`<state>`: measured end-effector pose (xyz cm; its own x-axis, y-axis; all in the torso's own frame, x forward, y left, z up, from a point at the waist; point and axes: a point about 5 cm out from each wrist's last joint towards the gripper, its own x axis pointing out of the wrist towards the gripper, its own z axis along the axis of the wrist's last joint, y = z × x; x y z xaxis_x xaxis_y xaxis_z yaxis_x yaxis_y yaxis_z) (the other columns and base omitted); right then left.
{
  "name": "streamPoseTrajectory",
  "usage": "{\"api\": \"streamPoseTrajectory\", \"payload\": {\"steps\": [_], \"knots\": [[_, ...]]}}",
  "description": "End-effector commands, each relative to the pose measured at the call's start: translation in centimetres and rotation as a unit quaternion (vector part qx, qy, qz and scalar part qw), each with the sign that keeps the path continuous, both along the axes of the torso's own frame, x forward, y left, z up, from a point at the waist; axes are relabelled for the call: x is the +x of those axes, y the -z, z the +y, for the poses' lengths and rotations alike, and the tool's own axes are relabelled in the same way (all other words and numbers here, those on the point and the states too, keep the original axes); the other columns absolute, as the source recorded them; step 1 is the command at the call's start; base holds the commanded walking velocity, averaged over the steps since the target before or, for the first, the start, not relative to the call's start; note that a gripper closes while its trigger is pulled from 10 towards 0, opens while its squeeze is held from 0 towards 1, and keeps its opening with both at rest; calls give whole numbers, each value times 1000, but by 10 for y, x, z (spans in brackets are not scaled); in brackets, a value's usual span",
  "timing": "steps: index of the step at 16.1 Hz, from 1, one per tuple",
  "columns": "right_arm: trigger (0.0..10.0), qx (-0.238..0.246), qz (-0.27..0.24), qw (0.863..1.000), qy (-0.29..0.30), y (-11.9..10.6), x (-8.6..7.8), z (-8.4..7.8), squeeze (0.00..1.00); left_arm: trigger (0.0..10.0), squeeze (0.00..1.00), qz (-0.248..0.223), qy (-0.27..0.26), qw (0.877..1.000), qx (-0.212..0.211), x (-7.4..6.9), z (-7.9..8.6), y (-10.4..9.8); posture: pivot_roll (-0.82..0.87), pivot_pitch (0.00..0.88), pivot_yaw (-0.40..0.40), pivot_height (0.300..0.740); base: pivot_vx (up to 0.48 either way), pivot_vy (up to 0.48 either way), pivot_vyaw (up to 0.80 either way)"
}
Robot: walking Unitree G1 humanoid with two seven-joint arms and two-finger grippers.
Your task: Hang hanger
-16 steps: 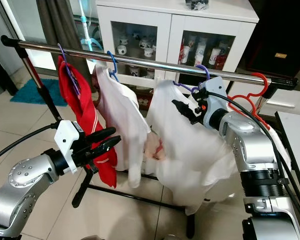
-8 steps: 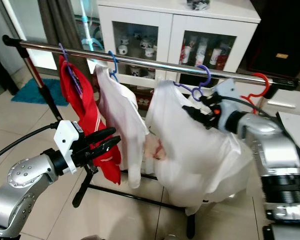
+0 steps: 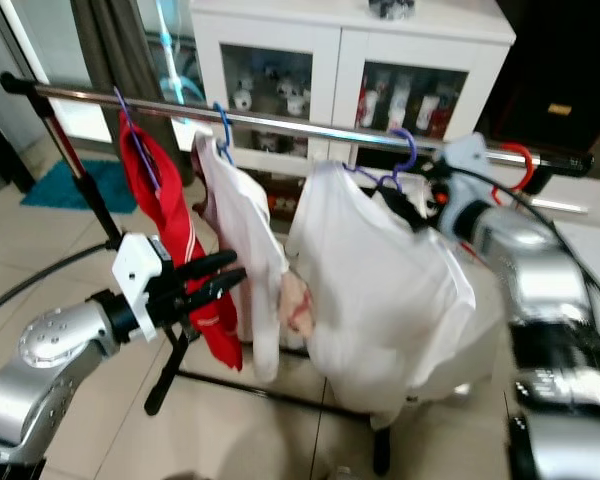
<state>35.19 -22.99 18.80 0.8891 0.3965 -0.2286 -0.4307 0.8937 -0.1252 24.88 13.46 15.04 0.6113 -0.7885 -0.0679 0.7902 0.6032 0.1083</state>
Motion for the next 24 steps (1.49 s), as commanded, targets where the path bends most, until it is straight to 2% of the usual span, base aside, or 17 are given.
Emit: {"api": "streamPoseTrajectory", "payload": {"steps": [1, 4, 6, 8, 10, 11, 12, 24], "knots": [[10000, -8, 1, 1000, 5, 2, 6, 2, 0, 10000, 0, 3, 9, 1000, 4, 0, -1, 0, -11, 31, 30, 740, 0, 0, 0], [10000, -7, 21, 1000, 0, 8, 11, 9, 0, 10000, 0, 2, 6, 1000, 5, -1, -1, 1, -6, 31, 22, 740, 0, 0, 0], [10000, -1, 49, 999, -1, 12, 12, 8, 0, 10000, 0, 3, 5, 1000, 3, -3, -1, 1, -4, 34, 14, 740, 0, 0, 0], [10000, 6, 50, 999, 1, 10, 13, 6, 0, 10000, 0, 4, 5, 1000, 3, -3, -1, 1, -6, 35, 15, 740, 0, 0, 0], [4431, 17, 47, 999, -2, 8, 13, 6, 0, 10000, 0, 4, 6, 1000, 3, -3, -2, 2, -9, 37, 19, 740, 0, 0, 0], [2824, 20, 46, 999, -8, 6, 12, 7, 0, 10000, 0, 5, 7, 1000, 3, -3, -2, 2, -10, 38, 20, 740, 0, 0, 0], [0, 24, 44, 999, -13, 5, 11, 8, 0, 10000, 0, 5, 8, 1000, 3, -3, -2, 2, -10, 38, 20, 740, 0, 0, 0], [0, 28, 56, 998, -18, 9, 12, 12, 0, 10000, 0, 6, 15, 1000, 3, -3, -2, 0, -4, 40, 21, 740, 0, 0, 0]]}}
